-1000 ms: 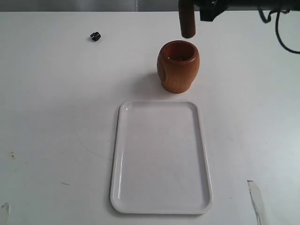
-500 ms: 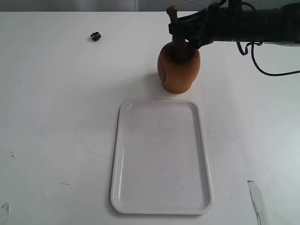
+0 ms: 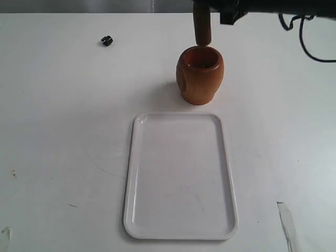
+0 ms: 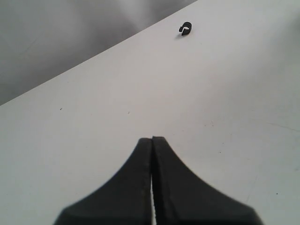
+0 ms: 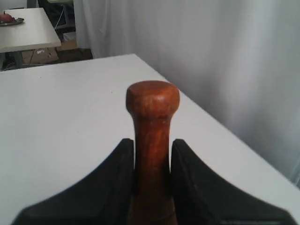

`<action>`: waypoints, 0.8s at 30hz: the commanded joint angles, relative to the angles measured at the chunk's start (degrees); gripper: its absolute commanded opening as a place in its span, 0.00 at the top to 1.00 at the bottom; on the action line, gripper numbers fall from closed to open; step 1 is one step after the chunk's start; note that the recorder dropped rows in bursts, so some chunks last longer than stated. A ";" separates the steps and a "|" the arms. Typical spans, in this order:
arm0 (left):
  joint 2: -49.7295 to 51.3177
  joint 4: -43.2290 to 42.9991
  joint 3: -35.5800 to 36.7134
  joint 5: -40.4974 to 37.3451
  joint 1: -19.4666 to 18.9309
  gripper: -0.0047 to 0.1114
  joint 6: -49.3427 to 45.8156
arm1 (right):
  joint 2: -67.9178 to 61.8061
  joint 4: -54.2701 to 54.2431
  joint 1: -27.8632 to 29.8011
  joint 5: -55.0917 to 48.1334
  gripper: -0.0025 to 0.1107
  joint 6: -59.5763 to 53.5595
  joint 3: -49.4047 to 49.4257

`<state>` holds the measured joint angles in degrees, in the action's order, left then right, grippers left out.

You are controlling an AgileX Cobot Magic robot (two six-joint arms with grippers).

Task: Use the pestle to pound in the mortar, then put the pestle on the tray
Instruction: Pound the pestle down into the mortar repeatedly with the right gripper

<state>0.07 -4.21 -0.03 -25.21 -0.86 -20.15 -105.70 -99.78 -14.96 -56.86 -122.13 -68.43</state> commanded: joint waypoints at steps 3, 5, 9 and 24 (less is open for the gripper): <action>-0.07 0.42 0.03 0.17 0.44 0.96 0.47 | 3.90 0.08 0.12 -0.22 0.98 -0.61 0.09; -0.07 0.42 0.03 0.17 0.44 0.96 0.47 | 2.61 0.08 0.12 1.39 0.98 -0.61 0.61; -0.07 0.42 0.03 0.17 0.44 0.96 0.47 | -2.60 0.70 0.12 2.23 0.98 -0.61 0.61; -0.07 0.42 0.03 0.17 0.44 0.96 0.47 | -12.77 -0.17 0.12 -1.51 0.98 -0.61 -3.06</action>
<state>0.07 -4.21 -0.03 -25.21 -0.86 -20.15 -120.71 -101.39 -14.96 -58.45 -122.13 -71.71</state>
